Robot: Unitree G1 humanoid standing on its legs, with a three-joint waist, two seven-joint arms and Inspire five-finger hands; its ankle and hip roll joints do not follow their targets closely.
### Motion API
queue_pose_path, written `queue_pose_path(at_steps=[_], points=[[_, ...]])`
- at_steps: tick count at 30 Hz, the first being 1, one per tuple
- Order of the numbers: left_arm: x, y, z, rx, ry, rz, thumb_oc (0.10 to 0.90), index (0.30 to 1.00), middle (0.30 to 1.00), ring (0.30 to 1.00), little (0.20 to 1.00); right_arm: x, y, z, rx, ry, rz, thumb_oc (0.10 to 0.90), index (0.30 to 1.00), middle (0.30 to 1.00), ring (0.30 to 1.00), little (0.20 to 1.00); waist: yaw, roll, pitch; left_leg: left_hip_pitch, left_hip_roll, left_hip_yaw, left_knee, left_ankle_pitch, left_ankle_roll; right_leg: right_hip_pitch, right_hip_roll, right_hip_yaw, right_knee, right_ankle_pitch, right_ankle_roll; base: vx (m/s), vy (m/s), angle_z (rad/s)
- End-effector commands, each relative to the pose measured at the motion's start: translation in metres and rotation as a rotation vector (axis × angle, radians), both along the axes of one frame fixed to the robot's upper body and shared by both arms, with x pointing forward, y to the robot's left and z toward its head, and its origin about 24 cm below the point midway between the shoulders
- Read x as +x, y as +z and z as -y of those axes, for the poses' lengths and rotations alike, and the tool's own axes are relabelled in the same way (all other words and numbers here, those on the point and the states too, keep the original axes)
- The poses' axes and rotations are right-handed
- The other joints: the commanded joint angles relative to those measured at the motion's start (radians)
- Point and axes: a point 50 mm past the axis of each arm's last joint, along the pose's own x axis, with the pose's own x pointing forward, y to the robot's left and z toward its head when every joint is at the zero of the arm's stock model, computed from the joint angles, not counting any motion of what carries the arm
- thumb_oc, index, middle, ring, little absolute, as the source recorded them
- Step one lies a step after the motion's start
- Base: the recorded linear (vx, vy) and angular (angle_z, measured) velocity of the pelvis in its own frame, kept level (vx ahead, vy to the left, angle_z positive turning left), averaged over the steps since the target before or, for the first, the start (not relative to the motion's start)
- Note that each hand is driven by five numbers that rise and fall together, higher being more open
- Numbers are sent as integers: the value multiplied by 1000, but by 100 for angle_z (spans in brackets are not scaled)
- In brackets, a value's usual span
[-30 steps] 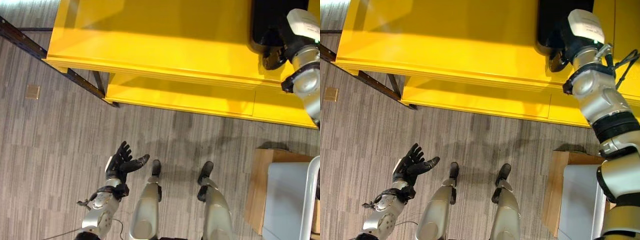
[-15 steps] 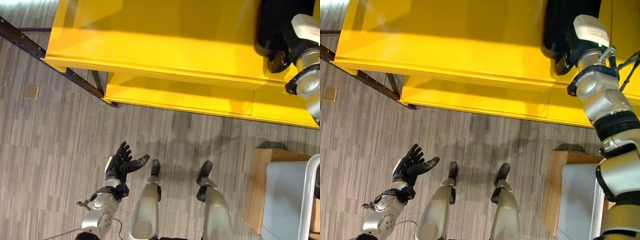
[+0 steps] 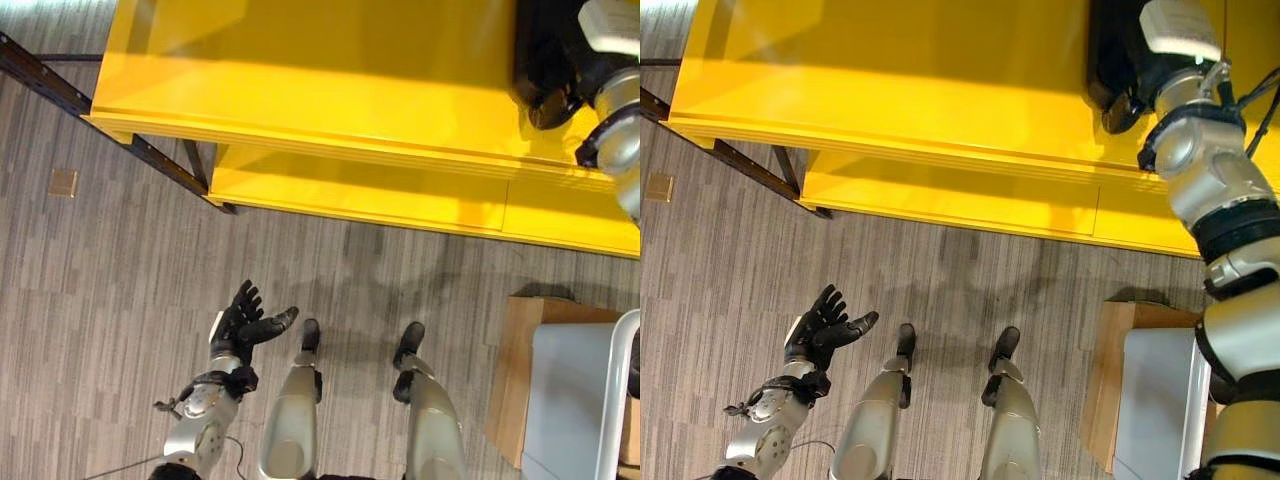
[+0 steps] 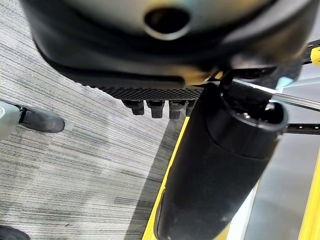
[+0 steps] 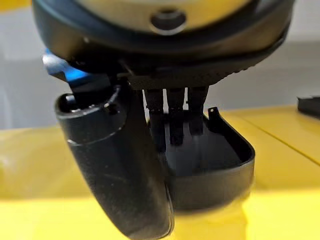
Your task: Move parts from the plastic box to the shelf.
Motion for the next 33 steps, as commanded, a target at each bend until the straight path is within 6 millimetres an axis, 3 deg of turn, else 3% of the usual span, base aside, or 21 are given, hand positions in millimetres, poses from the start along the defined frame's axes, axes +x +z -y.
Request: queue_pose_path(at_steps=[1, 16, 21, 24, 28, 33], points=[[-6, 19, -15, 31, 27, 106, 900, 1000, 1000, 1000, 1000, -25, 68, -5, -90, -33, 264, 900, 1000, 1000, 1000, 1000, 9, -29, -77, -3, 61, -92, -27, 14, -29, 37, -16, 25, 131, -166, 50, 0, 0, 0], [-5, 21, -17, 41, 32, 114, 900, 1000, 1000, 1000, 1000, -33, 83, -15, -188, -35, 319, 900, 1000, 1000, 1000, 1000, -2, -31, -81, -9, 57, -89, -20, 10, -29, 25, -15, 36, 136, -161, 52, 0, 0, 0], [-5, 18, -18, 32, 57, 102, 900, 1000, 1000, 1000, 1000, -43, 83, -33, -124, 109, 370, 900, 1000, 1000, 1000, 1000, -15, -35, -80, -2, 60, -85, -21, 6, -28, 25, -12, 42, 137, -161, 51, 0, 0, 0], [-7, 15, -18, 13, 73, 91, 900, 1000, 1000, 1000, 1000, -46, 76, -43, -9, 236, 384, 900, 1000, 1000, 1000, 1000, -21, -41, -84, 7, 64, -82, -22, 5, -28, 31, -9, 45, 133, -161, 50, 0, 0, 0], [-10, 14, -20, 13, 95, 79, 900, 1000, 1000, 1000, 1000, -60, 68, -56, -4, 353, 422, 900, 1000, 1000, 1000, 1000, -33, -46, -94, 20, 68, -78, -27, 3, -27, 42, -6, 47, 121, -158, 51, 19, -1, -4], [-17, 6, -22, 17, 99, 34, 900, 1000, 1000, 1000, 1000, -74, 39, -63, 86, 506, 424, 900, 1000, 1000, 1000, 1000, -46, -51, -130, 50, 79, -75, -59, 13, -24, 69, 2, 46, 82, -143, 53, 44, -7, -1]])
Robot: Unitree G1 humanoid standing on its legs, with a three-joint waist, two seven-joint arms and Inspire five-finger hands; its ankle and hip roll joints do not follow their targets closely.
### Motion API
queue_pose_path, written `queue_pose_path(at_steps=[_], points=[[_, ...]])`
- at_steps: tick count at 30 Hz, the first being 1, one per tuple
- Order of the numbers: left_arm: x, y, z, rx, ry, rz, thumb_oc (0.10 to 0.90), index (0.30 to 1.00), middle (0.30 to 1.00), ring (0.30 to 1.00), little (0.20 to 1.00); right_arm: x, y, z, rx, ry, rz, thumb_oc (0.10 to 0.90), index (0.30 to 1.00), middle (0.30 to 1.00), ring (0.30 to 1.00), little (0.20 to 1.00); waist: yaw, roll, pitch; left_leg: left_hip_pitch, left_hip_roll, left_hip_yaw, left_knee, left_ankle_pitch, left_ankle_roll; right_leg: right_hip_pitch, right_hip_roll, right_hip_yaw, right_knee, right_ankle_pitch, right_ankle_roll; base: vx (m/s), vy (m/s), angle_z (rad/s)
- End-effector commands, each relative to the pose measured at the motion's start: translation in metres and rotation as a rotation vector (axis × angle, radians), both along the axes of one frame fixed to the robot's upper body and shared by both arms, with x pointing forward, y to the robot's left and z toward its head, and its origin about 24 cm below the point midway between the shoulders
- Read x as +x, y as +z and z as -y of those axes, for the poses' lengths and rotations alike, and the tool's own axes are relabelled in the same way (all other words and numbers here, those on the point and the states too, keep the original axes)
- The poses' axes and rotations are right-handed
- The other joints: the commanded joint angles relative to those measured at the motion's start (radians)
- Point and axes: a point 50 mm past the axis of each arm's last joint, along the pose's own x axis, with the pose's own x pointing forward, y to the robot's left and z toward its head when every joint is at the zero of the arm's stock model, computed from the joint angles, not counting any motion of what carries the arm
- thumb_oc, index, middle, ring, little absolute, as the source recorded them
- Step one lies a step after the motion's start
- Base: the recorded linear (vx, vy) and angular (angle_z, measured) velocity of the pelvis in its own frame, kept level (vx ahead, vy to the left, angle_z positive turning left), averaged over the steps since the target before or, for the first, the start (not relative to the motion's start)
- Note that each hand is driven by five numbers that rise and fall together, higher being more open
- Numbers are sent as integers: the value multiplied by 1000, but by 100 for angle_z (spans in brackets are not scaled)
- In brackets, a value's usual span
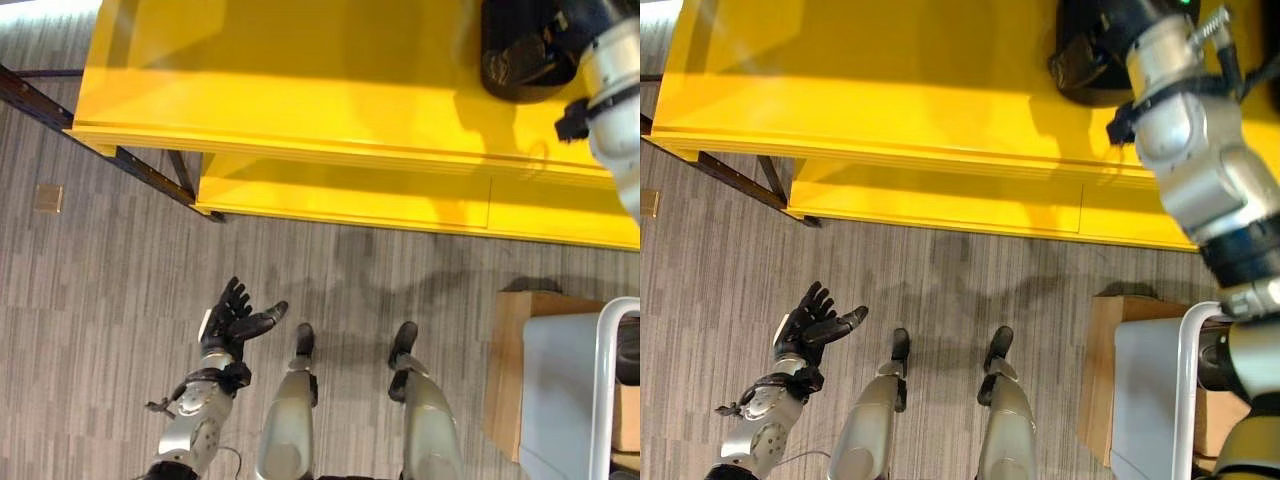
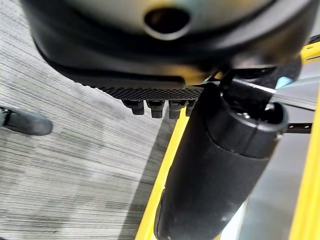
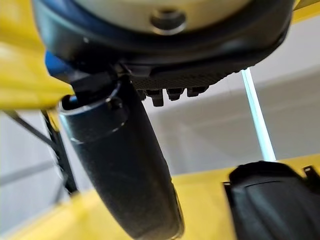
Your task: Move parts from the plastic box to the shelf.
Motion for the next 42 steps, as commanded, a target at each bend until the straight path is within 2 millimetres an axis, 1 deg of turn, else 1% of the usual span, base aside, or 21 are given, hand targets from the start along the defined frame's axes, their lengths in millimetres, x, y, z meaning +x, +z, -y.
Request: queue_pose_path(at_steps=[1, 6, 10, 11, 13, 16, 20, 22, 25, 26, 28, 29, 30, 31, 33, 35, 36, 38, 40, 41, 42], points=[[-19, 2, -10, 17, 14, 22, 900, 1000, 1000, 1000, 1000, -22, 28, -1, 48, 78, 170, 900, 1000, 1000, 1000, 1000, 1, -31, -131, 14, 74, -85, -63, 23, -32, 36, -9, 37, 87, -143, 56, 48, -17, -4], [-25, -1, -11, 20, 6, 2, 900, 1000, 1000, 1000, 1000, -30, 5, -4, 131, 191, 130, 900, 1000, 1000, 1000, 1000, -3, -34, -164, 55, 91, -77, -110, 40, -36, 70, 1, 31, 44, -131, 61, 52, -16, -11], [-31, -10, -6, -17, 7, -37, 900, 1000, 1000, 1000, 1000, -35, -54, -2, 472, 419, -22, 900, 1000, 1000, 1000, 1000, -18, -26, -216, 122, 103, -68, -210, 88, -51, 137, 24, 29, -42, -117, 69, 86, -30, -6], [-31, -10, -6, -17, 7, -37, 900, 1000, 1000, 1000, 1000, -35, -54, -2, 472, 419, -22, 900, 1000, 1000, 1000, 1000, -18, -26, -216, 122, 103, -68, -210, 88, -51, 137, 24, 29, -42, -117, 69, 87, 9, -2], [-36, -18, 0, -53, 17, -61, 900, 1000, 1000, 1000, 1000, -40, -103, -4, 743, 516, -113, 900, 1000, 1000, 1000, 1000, -37, -1, -258, 163, 114, -56, -270, 116, -66, 176, 36, 27, -85, -114, 77, 101, 22, -13], [-39, -23, 9, -89, 20, -72, 900, 1000, 1000, 1000, 1000, -48, -130, -8, 857, 545, -166, 900, 1000, 1000, 1000, 1000, -54, 14, -285, 174, 124, -38, -271, 122, -72, 188, 42, 33, -104, -102, 79, 33, 13, -10], [-41, -23, 13, -100, 27, -58, 900, 1000, 1000, 1000, 1000, -59, -162, -8, 931, 530, -248, 900, 1000, 1000, 1000, 1000, -72, 25, -310, 212, 142, -20, -267, 118, -72, 213, 59, 58, -108, -113, 73, 52, -21, -15], [-42, -23, 14, -102, 28, -52, 900, 1000, 1000, 1000, 1000, -63, -167, -7, 938, 526, -264, 900, 1000, 1000, 1000, 1000, -76, 28, -317, 219, 149, -16, -266, 118, -74, 218, 64, 64, -110, -118, 72, 31, -45, -20], [-41, -17, 17, -127, 58, -5, 900, 1000, 1000, 1000, 1000, -75, -198, -8, 1001, 503, -367, 900, 1000, 1000, 1000, 1000, -88, 42, -330, 228, 185, -14, -270, 150, -93, 226, 100, 75, -110, -140, 56, 7, -72, -16], [-41, -17, 17, -127, 58, -5, 900, 1000, 1000, 1000, 1000, -75, -198, -8, 1001, 502, -367, 900, 1000, 1000, 1000, 1000, -88, 42, -331, 228, 186, -14, -270, 150, -93, 226, 101, 75, -110, -140, 56, -10, -158, -7], [-39, -13, 17, -128, 78, 29, 900, 1000, 1000, 1000, 1000, -82, -207, -3, 999, 477, -396, 900, 1000, 1000, 1000, 1000, -98, 43, -333, 221, 214, -18, -262, 182, -100, 222, 139, 94, -98, -165, 34, -14, -149, -6], [-39, -11, 18, -133, 87, 40, 900, 1000, 1000, 1000, 1000, -83, -209, -4, 1012, 482, -404, 900, 1000, 1000, 1000, 1000, -98, 38, -331, 219, 221, -28, -241, 196, -97, 221, 150, 106, -96, -168, 26, -40, -154, -5], [-38, -9, 18, -138, 106, 55, 900, 1000, 1000, 1000, 1000, -84, -214, -3, 1037, 490, -422, 900, 1000, 1000, 1000, 1000, -101, 24, -316, 182, 218, -43, -124, 181, -79, 224, 163, 127, -91, -173, 4, -33, -152, -2], [-38, -9, 18, -138, 106, 56, 900, 1000, 1000, 1000, 1000, -84, -214, -3, 1037, 490, -422, 900, 1000, 1000, 1000, 1000, -102, 24, -316, 181, 218, -44, -123, 180, -79, 224, 163, 127, -91, -173, 4, -60, -169, -13], [-34, -6, 23, -185, 126, 87, 900, 1000, 1000, 1000, 1000, -89, -219, 1, 1049, 464, -425, 900, 1000, 1000, 1000, 1000, -99, 11, -284, 135, 185, -34, -27, 175, -64, 243, 157, 116, -92, -179, -16, -43, -110, -12], [-32, -3, 24, -173, 113, 100, 900, 1000, 1000, 1000, 1000, -92, -226, 4, 1069, 443, -449, 900, 1000, 1000, 1000, 1000, -88, 3, -269, 118, 114, -73, -28, 146, -41, 263, 153, 116, -104, -182, -19, 25, -56, -3], [-33, -1, 22, -156, 109, 108, 900, 1000, 1000, 1000, 1000, -93, -227, 5, 1070, 432, -448, 900, 1000, 1000, 1000, 1000, -79, -6, -270, 93, 60, -106, -23, 113, -32, 267, 147, 122, -112, -181, -18, 65, -47, 5], [-35, 5, 18, -125, 110, 130, 900, 1000, 1000, 1000, 1000, -90, -229, 2, 1081, 437, -450, 900, 1000, 1000, 1000, 1000, -55, -15, -271, 55, -41, -200, -31, 70, -20, 265, 153, 151, -114, -179, -15, 92, -20, -3], [-38, 8, 15, -104, 124, 142, 900, 1000, 1000, 1000, 1000, -87, -229, -3, 1093, 464, -454, 900, 1000, 1000, 1000, 1000, -29, -12, -267, 44, -138, -322, -38, 62, -9, 266, 183, 211, -110, -175, -7, 88, 18, -55], [-38, 8, 15, -104, 124, 142, 900, 1000, 1000, 1000, 1000, -87, -229, -3, 1093, 464, -454, 900, 1000, 1000, 1000, 1000, -29, -12, -268, 44, -138, -322, -39, 63, -9, 265, 182, 211, -111, -174, -7, 83, 71, -123], [-42, 11, 10, -97, 148, 164, 900, 1000, 1000, 1000, 1000, -79, -226, -15, 1091, 513, -465, 900, 1000, 1000, 1000, 1000, 4, -14, -274, 54, -217, -468, -33, 45, 7, 259, 219, 313, -99, -170, -10, 80, 93, -156]])
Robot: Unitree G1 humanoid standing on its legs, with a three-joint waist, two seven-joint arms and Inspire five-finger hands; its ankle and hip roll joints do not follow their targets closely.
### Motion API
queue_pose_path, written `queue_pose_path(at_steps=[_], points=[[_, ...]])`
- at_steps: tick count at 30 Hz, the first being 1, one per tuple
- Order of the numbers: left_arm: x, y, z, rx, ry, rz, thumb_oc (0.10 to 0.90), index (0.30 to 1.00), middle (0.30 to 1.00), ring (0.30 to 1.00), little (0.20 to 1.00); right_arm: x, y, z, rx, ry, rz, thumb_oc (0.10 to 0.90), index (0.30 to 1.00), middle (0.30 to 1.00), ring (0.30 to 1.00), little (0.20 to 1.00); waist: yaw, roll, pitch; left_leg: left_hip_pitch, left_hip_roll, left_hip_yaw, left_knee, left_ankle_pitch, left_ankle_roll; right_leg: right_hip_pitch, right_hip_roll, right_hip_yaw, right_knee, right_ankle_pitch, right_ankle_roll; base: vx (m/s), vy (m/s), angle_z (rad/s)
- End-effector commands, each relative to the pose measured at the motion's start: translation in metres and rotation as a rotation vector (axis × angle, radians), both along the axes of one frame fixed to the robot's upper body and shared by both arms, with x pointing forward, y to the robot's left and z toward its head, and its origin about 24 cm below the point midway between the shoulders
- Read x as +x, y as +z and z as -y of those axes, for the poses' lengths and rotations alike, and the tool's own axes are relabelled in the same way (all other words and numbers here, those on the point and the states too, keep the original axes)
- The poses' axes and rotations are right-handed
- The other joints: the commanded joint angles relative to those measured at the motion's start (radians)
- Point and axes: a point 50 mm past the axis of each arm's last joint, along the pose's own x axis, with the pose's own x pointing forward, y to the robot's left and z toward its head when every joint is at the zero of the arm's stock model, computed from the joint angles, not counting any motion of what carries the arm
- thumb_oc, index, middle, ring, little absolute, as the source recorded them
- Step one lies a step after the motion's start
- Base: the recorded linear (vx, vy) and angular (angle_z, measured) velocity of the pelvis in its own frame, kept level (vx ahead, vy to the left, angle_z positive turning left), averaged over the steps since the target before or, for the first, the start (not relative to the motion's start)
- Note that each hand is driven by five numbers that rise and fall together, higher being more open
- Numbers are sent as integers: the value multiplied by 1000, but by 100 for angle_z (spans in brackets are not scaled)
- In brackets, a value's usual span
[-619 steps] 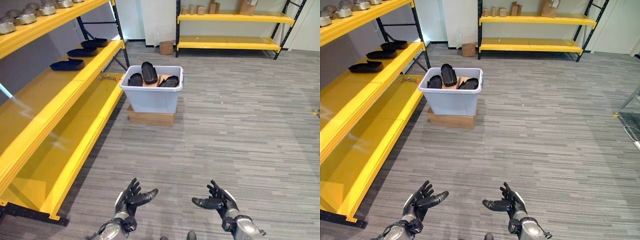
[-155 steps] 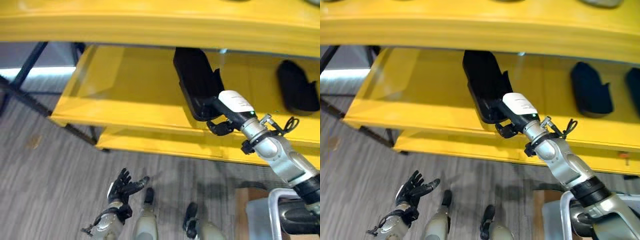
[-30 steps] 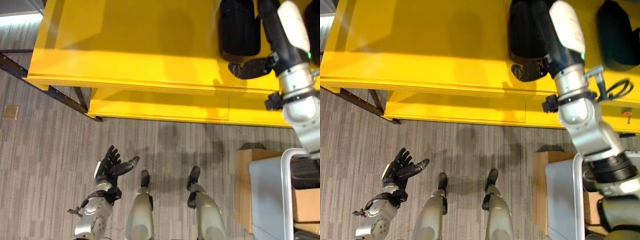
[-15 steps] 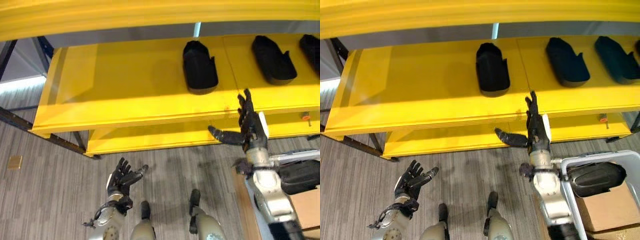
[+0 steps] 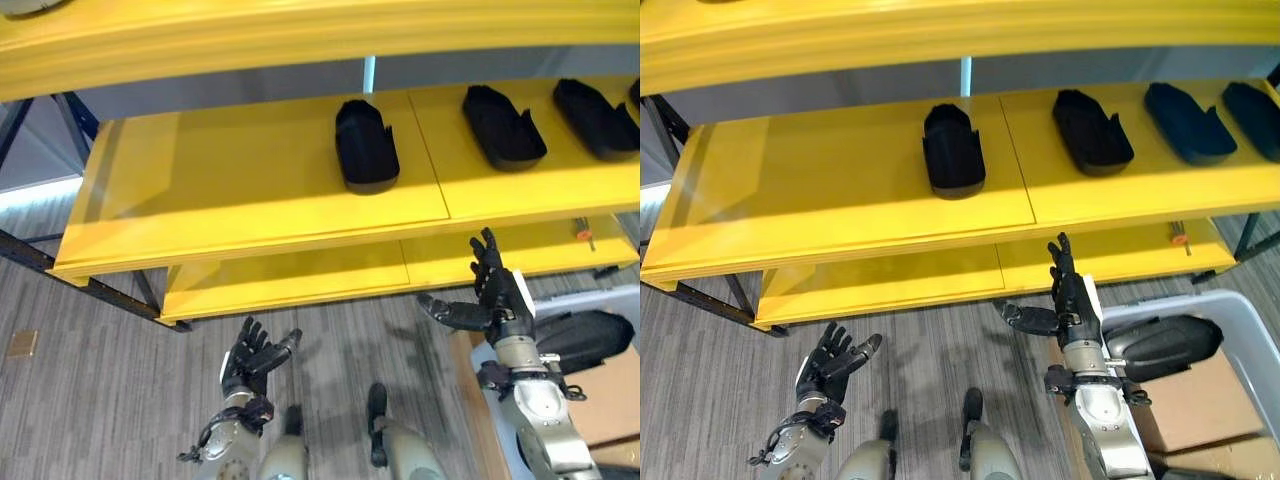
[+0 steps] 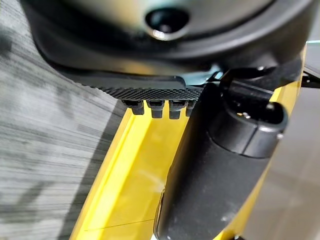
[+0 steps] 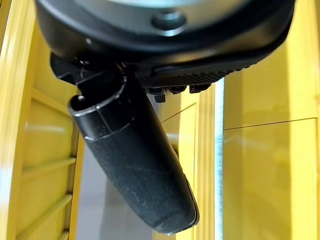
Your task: Move parts from the plastic box to the shelf.
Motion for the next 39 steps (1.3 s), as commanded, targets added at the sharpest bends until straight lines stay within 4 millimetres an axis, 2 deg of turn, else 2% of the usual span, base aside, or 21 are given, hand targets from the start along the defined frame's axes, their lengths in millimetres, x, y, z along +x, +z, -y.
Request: queue_pose_path(at_steps=[1, 3, 8, 9, 10, 17, 20, 21, 23, 24, 25, 26, 27, 28, 30, 31, 33, 35, 36, 38, 39], points=[[9, 45, -29, 121, 84, 244, 900, 1000, 1000, 1000, 1000, 12, 46, -20, 70, 100, 260, 900, 1000, 1000, 1000, 1000, 55, 13, -51, -62, 72, -81, 17, 134, -67, 176, 85, 60, 32, -184, 22, 102, 138, -169], [10, 45, -27, 104, 74, 256, 900, 1000, 1000, 1000, 1000, 9, 43, -17, 74, 101, 243, 900, 1000, 1000, 1000, 1000, 47, 17, -63, -44, 105, -19, -7, 143, -66, 179, 87, 71, 20, -175, 28, 62, 106, -222], [11, 44, -27, 115, 53, 248, 900, 1000, 1000, 1000, 1000, 7, 41, -15, 72, 98, 232, 900, 1000, 1000, 1000, 1000, 43, 16, -71, -39, 114, -2, -9, 140, -62, 183, 82, 69, 13, -175, 29, 50, 60, -46], [8, 41, -29, 146, 10, 218, 900, 1000, 1000, 1000, 1000, 2, 31, -17, 123, 136, 175, 900, 1000, 1000, 1000, 1000, 15, 11, -100, 8, 125, 47, -42, 117, -31, 209, 70, 94, -12, -169, 42, 175, 238, -15], [7, 41, -31, 149, 2, 211, 900, 1000, 1000, 1000, 1000, 0, 27, -18, 123, 140, 151, 900, 1000, 1000, 1000, 1000, 4, 11, -110, 20, 125, 73, -49, 110, -18, 208, 67, 114, -12, -161, 49, 197, 283, -13], [-1, 37, -36, 163, -5, 177, 900, 1000, 1000, 1000, 1000, -4, 18, -20, 123, 154, 110, 900, 1000, 1000, 1000, 1000, -22, 12, -108, 48, 112, 176, 10, 43, 27, 187, 72, 224, 37, -155, 76, 39, 115, -56], [-1, 37, -39, 179, -6, 167, 900, 1000, 1000, 1000, 1000, -1, 18, -22, 112, 149, 110, 900, 1000, 1000, 1000, 1000, -15, 22, -93, 52, 116, 221, 36, 14, 42, 157, 74, 235, 87, -162, 90, 6, 116, -60], [-2, 37, -41, 181, -1, 165, 900, 1000, 1000, 1000, 1000, 1, 19, -23, 108, 153, 113, 900, 1000, 1000, 1000, 1000, -11, 27, -90, 55, 120, 238, 33, 10, 45, 147, 63, 212, 101, -159, 101, -2, 105, -83], [-4, 36, -41, 177, 9, 158, 900, 1000, 1000, 1000, 1000, 3, 17, -28, 99, 155, 108, 900, 1000, 1000, 1000, 1000, 23, 40, -76, 80, 143, 288, 10, 3, 40, 106, -28, 32, 147, -138, 122, 0, 49, -99], [-6, 35, -43, 174, 16, 150, 900, 1000, 1000, 1000, 1000, 4, 16, -31, 92, 166, 103, 900, 1000, 1000, 1000, 1000, 30, 49, -67, 109, 159, 312, -10, -5, 31, 105, -96, -84, 146, -116, 129, -3, 0, -143], [-6, 35, -43, 175, 16, 151, 900, 1000, 1000, 1000, 1000, 4, 16, -32, 92, 166, 103, 900, 1000, 1000, 1000, 1000, 29, 48, -68, 108, 158, 311, -13, -1, 31, 105, -97, -85, 141, -112, 129, 17, -25, -133], [-10, 33, -45, 167, 31, 139, 900, 1000, 1000, 1000, 1000, 8, 17, -38, 79, 194, 101, 900, 1000, 1000, 1000, 1000, 37, 55, -59, 134, 188, 362, -37, -9, 18, 71, -197, -216, 102, -43, 136, -4, -49, -75], [-12, 32, -48, 168, 40, 132, 900, 1000, 1000, 1000, 1000, 13, 22, -42, 67, 218, 116, 900, 1000, 1000, 1000, 1000, 43, 60, -48, 146, 206, 387, -45, -14, 11, 56, -236, -275, 64, -9, 146, 6, -49, -60], [-12, 32, -48, 167, 40, 133, 900, 1000, 1000, 1000, 1000, 13, 22, -42, 66, 219, 117, 900, 1000, 1000, 1000, 1000, 44, 62, -46, 149, 209, 389, -46, -16, 10, 60, -233, -275, 59, -6, 146, 56, -87, -108], [-13, 31, -50, 164, 51, 128, 900, 1000, 1000, 1000, 1000, 18, 29, -44, 33, 223, 140, 900, 1000, 1000, 1000, 1000, 41, 53, -29, 178, 227, 418, -66, -26, -3, 15, -267, -303, -23, 80, 179, 133, -136, -121], [-12, 32, -50, 169, 51, 131, 900, 1000, 1000, 1000, 1000, 18, 31, -42, 33, 213, 148, 900, 1000, 1000, 1000, 1000, 37, 49, -25, 184, 233, 422, -70, -29, -9, 8, -272, -304, -28, 95, 187, 128, -129, -54], [-9, 32, -47, 166, 45, 139, 900, 1000, 1000, 1000, 1000, 14, 29, -37, 36, 188, 146, 900, 1000, 1000, 1000, 1000, 37, 27, -42, 192, 234, 425, -87, -38, -23, 45, -265, -331, -57, 73, 179, 162, -154, -10], [-5, 32, -41, 153, 34, 149, 900, 1000, 1000, 1000, 1000, 13, 28, -35, 33, 175, 144, 900, 1000, 1000, 1000, 1000, 30, 21, -53, 196, 246, 415, -93, -39, -34, 53, -262, -340, -56, 69, 176, 161, -149, 42], [0, 33, -38, 141, 30, 159, 900, 1000, 1000, 1000, 1000, 11, 28, -30, 26, 148, 146, 900, 1000, 1000, 1000, 1000, 22, 19, -63, 200, 268, 405, -92, -42, -49, 58, -262, -362, -38, 55, 172, 273, -240, 75], [9, 36, -33, 132, 15, 178, 900, 1000, 1000, 1000, 1000, 9, 29, -21, 29, 96, 155, 900, 1000, 1000, 1000, 1000, -4, 27, -74, 230, 350, 379, -92, -45, -87, 73, -251, -406, 30, 3, 159, 325, -292, 80], [9, 36, -33, 132, 15, 178, 900, 1000, 1000, 1000, 1000, 9, 29, -21, 29, 96, 156, 900, 1000, 1000, 1000, 1000, -8, 25, -76, 226, 347, 375, -94, -39, -86, 72, -255, -410, 27, 6, 159, 164, -159, 74]])
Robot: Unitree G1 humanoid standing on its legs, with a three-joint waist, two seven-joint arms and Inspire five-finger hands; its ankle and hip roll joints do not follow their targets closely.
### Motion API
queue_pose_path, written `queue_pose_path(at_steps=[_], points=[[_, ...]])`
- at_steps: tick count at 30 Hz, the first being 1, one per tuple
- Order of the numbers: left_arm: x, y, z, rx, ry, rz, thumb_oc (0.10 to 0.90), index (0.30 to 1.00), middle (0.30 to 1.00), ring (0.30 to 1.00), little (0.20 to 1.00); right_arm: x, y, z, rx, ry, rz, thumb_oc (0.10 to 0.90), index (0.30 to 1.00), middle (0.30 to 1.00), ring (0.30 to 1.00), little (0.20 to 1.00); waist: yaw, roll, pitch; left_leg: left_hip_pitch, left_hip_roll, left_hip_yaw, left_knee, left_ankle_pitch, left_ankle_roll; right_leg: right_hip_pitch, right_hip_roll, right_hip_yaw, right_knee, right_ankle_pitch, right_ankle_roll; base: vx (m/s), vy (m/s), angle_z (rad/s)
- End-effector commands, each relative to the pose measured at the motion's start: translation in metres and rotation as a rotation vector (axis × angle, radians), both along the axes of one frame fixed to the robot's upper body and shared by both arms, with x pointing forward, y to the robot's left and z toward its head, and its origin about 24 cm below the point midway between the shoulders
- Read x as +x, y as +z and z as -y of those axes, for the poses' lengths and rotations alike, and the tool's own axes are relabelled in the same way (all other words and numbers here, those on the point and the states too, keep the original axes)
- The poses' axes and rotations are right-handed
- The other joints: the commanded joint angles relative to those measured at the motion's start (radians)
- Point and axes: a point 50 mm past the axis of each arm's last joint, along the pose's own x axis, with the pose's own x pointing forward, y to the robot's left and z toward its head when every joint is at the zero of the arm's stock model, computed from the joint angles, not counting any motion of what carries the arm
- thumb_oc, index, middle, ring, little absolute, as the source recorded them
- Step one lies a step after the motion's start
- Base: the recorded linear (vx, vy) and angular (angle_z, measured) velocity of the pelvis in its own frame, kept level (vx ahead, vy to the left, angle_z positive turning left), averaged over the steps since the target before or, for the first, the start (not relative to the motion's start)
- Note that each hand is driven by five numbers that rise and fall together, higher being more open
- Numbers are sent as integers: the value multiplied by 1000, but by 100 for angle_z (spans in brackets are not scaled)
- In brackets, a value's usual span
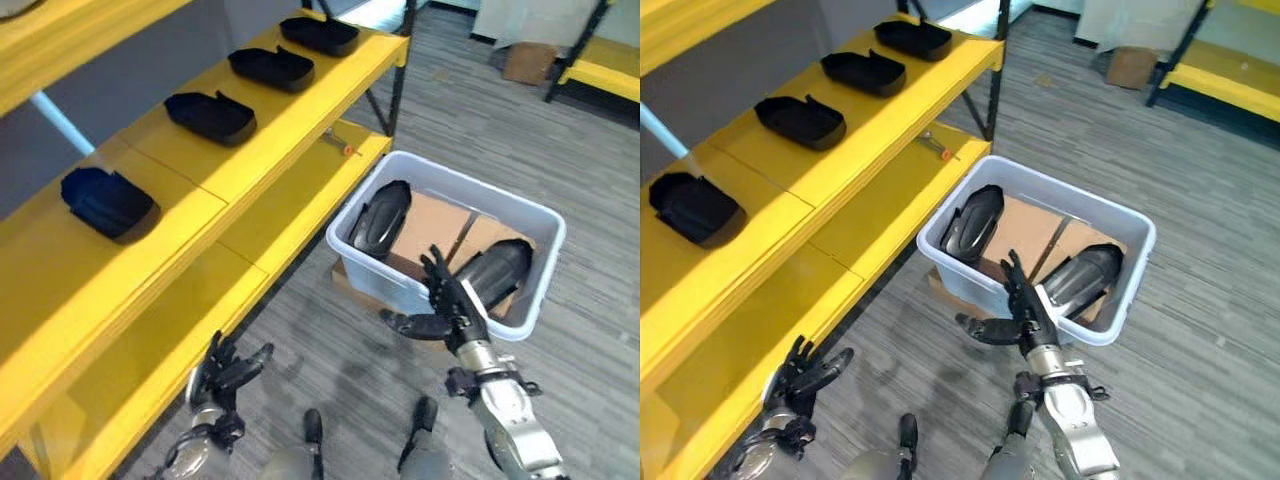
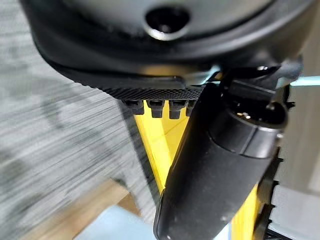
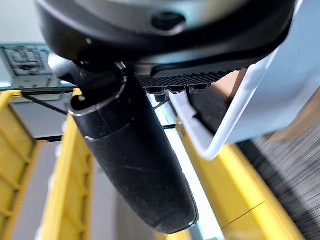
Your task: Move parts from the plastic box to the shelf.
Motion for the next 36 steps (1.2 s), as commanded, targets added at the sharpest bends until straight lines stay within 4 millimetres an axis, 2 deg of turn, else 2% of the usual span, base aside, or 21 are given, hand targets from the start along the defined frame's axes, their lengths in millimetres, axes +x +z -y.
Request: queue_pose_path(at_steps=[1, 2, 3, 4, 5, 6, 8, 9, 10, 11, 13, 14, 16, 17, 18, 19, 20, 21, 22, 29, 36], points=[[21, 42, -7, 97, -48, 211, 900, 1000, 1000, 1000, 1000, 8, 62, 2, 0, -14, 324, 900, 1000, 1000, 1000, 1000, -20, 7, -65, 133, 100, -65, 50, -124, -23, -38, -4, -28, 44, -19, -14, 225, -231, 45], [22, 38, -3, 93, -68, 194, 900, 1000, 1000, 1000, 1000, 4, 58, 7, 16, -41, 311, 900, 1000, 1000, 1000, 1000, -37, 17, -72, 140, 149, -63, 62, -101, -43, -32, 19, -40, 73, -59, -29, 322, -299, 13], [22, 36, -2, 83, -70, 185, 900, 1000, 1000, 1000, 1000, 1, 55, 9, 16, -49, 299, 900, 1000, 1000, 1000, 1000, -45, 21, -75, 145, 167, -68, 73, -82, -49, -33, 33, -36, 87, -79, -40, 256, -236, -8], [22, 36, -2, 83, -70, 185, 900, 1000, 1000, 1000, 1000, 1, 55, 9, 16, -49, 299, 900, 1000, 1000, 1000, 1000, -46, 22, -76, 144, 168, -69, 73, -81, -50, -33, 34, -37, 88, -80, -41, 233, -170, 9], [19, 35, -2, 78, -64, 177, 900, 1000, 1000, 1000, 1000, -2, 53, 11, 11, -54, 291, 900, 1000, 1000, 1000, 1000, -55, 26, -77, 136, 192, -72, 113, -33, -58, -35, 64, -18, 94, -102, -59, 145, -104, 18], [19, 35, -2, 78, -64, 177, 900, 1000, 1000, 1000, 1000, -2, 53, 11, 11, -54, 291, 900, 1000, 1000, 1000, 1000, -55, 27, -78, 134, 193, -72, 114, -33, -58, -36, 65, -18, 94, -102, -59, 219, -176, 2], [13, 31, -5, 77, -48, 158, 900, 1000, 1000, 1000, 1000, -2, 53, 10, 19, -35, 288, 900, 1000, 1000, 1000, 1000, -52, 19, -76, 104, 207, -81, 250, 46, -56, -22, 119, 11, 85, -135, -98, 209, -217, -32], [8, 30, -9, 81, -33, 145, 900, 1000, 1000, 1000, 1000, -3, 53, 10, 15, -19, 283, 900, 1000, 1000, 1000, 1000, -32, -6, -56, 27, 181, -115, 425, 103, -27, 7, 156, 48, 64, -155, -134, 187, -216, -48], [8, 30, -9, 82, -33, 146, 900, 1000, 1000, 1000, 1000, -3, 53, 9, 16, -19, 283, 900, 1000, 1000, 1000, 1000, -36, -10, -60, 18, 176, -119, 426, 107, -25, 3, 151, 45, 61, -151, -134, 153, -218, -59], [6, 29, -9, 79, -31, 141, 900, 1000, 1000, 1000, 1000, -2, 54, 9, 19, -7, 285, 900, 1000, 1000, 1000, 1000, -15, -28, -40, -37, 123, -163, 542, 106, -11, 18, 161, 69, 53, -158, -149, 83, -114, -100], [4, 29, -9, 74, -26, 140, 900, 1000, 1000, 1000, 1000, -2, 54, 10, 23, -6, 286, 900, 1000, 1000, 1000, 1000, 11, -49, -11, -132, 83, -186, 622, 73, 4, 44, 169, 92, 41, -175, -156, 182, -110, -106], [5, 30, -8, 48, -22, 146, 900, 1000, 1000, 1000, 1000, 0, 58, 11, 30, -8, 299, 900, 1000, 1000, 1000, 1000, 31, -58, 7, -222, 84, -160, 509, 13, 11, 70, 174, 111, 32, -188, -136, 237, 34, -57], [4, 30, -7, 39, -29, 149, 900, 1000, 1000, 1000, 1000, 0, 59, 10, 29, -11, 307, 900, 1000, 1000, 1000, 1000, 34, -57, 5, -242, 153, -131, 357, 50, -7, 82, 176, 122, 26, -200, -118, 212, 126, 3], [3, 30, -7, 39, -29, 148, 900, 1000, 1000, 1000, 1000, 0, 59, 10, 29, -11, 306, 900, 1000, 1000, 1000, 1000, 41, -59, 8, -227, 157, -122, 347, 49, -10, 86, 177, 129, 28, -205, -119, 306, 226, -37], [3, 31, -10, 77, -44, 145, 900, 1000, 1000, 1000, 1000, 1, 63, 8, 12, -7, 327, 900, 1000, 1000, 1000, 1000, 76, -39, 8, -230, 149, -187, 158, 124, -32, 113, 192, 167, 24, -212, -109, 330, 255, -99], [2, 29, -8, 80, -50, 134, 900, 1000, 1000, 1000, 1000, 2, 63, 6, 8, -1, 332, 900, 1000, 1000, 1000, 1000, 86, -32, 4, -231, 155, -228, 117, 156, -51, 125, 198, 185, 31, -226, -103, 370, 337, -131], [-1, 27, -7, 78, -47, 128, 900, 1000, 1000, 1000, 1000, 0, 61, 7, 8, -5, 323, 900, 1000, 1000, 1000, 1000, 84, -32, 2, -223, 150, -236, 133, 142, -55, 131, 190, 198, 41, -233, -97, 297, 434, -128], [-4, 24, -7, 71, -57, 123, 900, 1000, 1000, 1000, 1000, -4, 58, 3, 3, 23, 308, 900, 1000, 1000, 1000, 1000, 64, -25, -17, -174, 128, -216, 145, 71, -49, 137, 171, 233, 32, -213, -77, 198, 336, -120], [-4, 24, -7, 71, -58, 122, 900, 1000, 1000, 1000, 1000, -4, 58, 4, 3, 23, 307, 900, 1000, 1000, 1000, 1000, 65, -26, -18, -173, 128, -214, 146, 70, -48, 137, 170, 235, 31, -212, -76, 181, 354, -130], [-3, 28, -20, 148, -100, 109, 900, 1000, 1000, 1000, 1000, -6, 55, 6, -6, -16, 297, 900, 1000, 1000, 1000, 1000, 29, -44, -20, -174, 75, -101, 194, -16, -12, 115, 61, 257, -15, -143, -18, 35, 224, -47], [0, 35, -30, 193, -65, 123, 900, 1000, 1000, 1000, 1000, 1, 68, 10, -84, -62, 362, 900, 1000, 1000, 1000, 1000, 18, -55, 28, -263, 45, -73, 266, -56, 10, 37, 19, 245, -21, -88, -2, -76, 88, -11]])
